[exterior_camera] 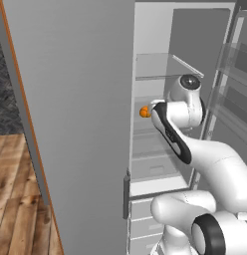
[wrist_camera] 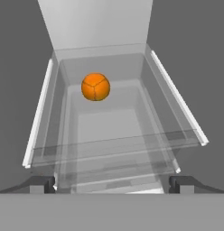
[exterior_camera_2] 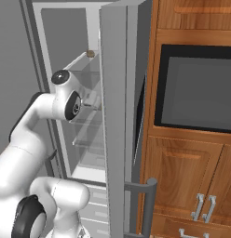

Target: Pick up the orange and peach from the fridge and place one fruit on each plate on the dining counter.

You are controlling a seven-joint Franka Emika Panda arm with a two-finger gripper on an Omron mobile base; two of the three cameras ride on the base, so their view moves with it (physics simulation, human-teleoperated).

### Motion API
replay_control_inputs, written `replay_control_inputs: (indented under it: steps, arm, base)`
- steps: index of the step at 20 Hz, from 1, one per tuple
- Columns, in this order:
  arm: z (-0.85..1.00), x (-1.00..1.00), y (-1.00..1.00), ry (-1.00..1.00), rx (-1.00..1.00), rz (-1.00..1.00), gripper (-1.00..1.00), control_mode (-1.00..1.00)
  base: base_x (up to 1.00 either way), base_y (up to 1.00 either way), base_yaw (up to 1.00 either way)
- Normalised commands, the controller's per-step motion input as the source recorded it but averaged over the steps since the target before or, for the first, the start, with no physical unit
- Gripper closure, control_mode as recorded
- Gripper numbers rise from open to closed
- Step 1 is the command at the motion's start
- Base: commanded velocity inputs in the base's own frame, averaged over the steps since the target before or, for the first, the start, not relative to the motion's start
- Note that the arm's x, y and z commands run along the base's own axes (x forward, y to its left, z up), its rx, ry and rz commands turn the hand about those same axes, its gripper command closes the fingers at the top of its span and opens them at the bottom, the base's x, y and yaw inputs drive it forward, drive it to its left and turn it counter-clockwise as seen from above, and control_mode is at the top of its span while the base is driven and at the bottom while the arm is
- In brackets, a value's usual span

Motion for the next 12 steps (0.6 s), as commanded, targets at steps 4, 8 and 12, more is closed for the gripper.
replay_control_inputs:
  steps: [4, 8, 12]
  arm:
    - [-0.01, 0.26, 0.00, 0.00, 0.00, 0.00, -1.00, -1.00]
    - [-0.09, 0.19, 0.02, 0.00, 0.00, 0.00, -1.00, -1.00]
    - [-0.23, 0.08, 0.02, 0.00, 0.00, 0.02, -1.00, -1.00]
  base:
    - [0.00, 0.00, 0.00]
    - [0.00, 0.00, 0.00]
    - [0.00, 0.00, 0.00]
